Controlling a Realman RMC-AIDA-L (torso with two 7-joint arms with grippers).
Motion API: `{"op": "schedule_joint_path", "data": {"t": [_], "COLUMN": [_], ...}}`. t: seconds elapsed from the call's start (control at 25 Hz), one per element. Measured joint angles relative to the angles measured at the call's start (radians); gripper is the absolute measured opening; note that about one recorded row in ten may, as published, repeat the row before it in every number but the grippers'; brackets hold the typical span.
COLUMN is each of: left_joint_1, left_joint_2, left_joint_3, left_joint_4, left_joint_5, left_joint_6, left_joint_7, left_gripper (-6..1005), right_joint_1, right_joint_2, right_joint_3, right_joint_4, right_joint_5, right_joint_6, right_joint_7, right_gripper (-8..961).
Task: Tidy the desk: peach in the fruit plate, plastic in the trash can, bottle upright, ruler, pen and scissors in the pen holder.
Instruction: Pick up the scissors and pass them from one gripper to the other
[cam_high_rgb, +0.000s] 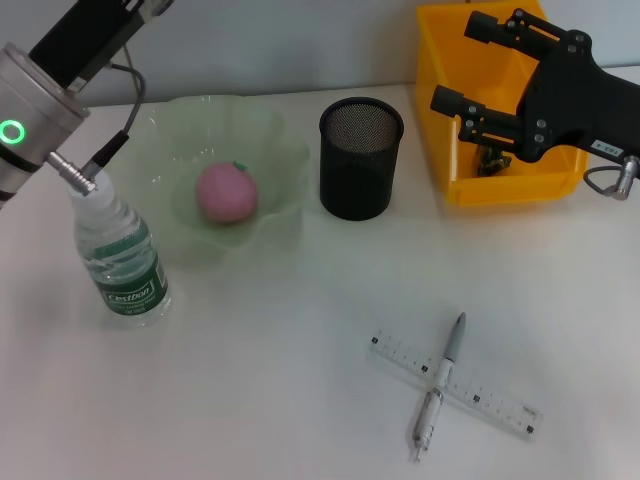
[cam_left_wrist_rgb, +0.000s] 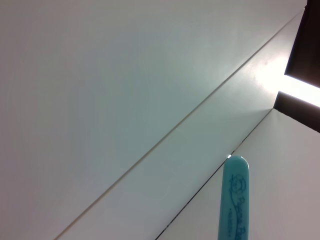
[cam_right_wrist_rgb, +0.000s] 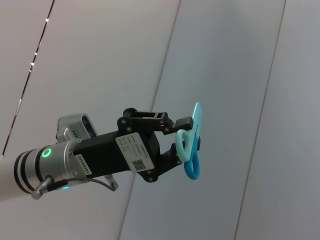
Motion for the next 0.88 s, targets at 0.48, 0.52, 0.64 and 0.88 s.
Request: {"op": "schedule_joint_path", "data": {"t": [0.48, 0.52, 0.64, 0.88], "left_joint_1": [0.004, 0.016, 0.029, 0.087], "left_joint_2": [-0.010, -0.012, -0.012, -0.013], "left_joint_3": [0.109, 0.133, 0.180, 0.345], "left_joint_4": [0.017, 0.024, 0.022, 0.024], "left_joint_5": [-0.008, -0.020, -0.072, -0.291], "left_joint_6": [0.009, 0.010, 0.011, 0.001], "left_joint_7": [-0.050, -0.061, -0.049, 0.027], "left_gripper": [326, 326, 328, 331], "right_joint_1": [-0.006, -0.009, -0.012, -0.013], "right_joint_2": [-0.003, 0.002, 0.007, 0.010], "right_joint_3": [-0.002, -0.003, -0.005, -0.004], "right_joint_4": [0.011, 0.016, 0.033, 0.135], "right_joint_5": [0.000, 0.000, 0.000, 0.055], "right_joint_6": [-0.044, -0.060, -0.076, -0.100], "right_joint_7": [0.010, 0.003, -0.023, -0.117], "right_gripper": [753, 753, 753, 753]}}
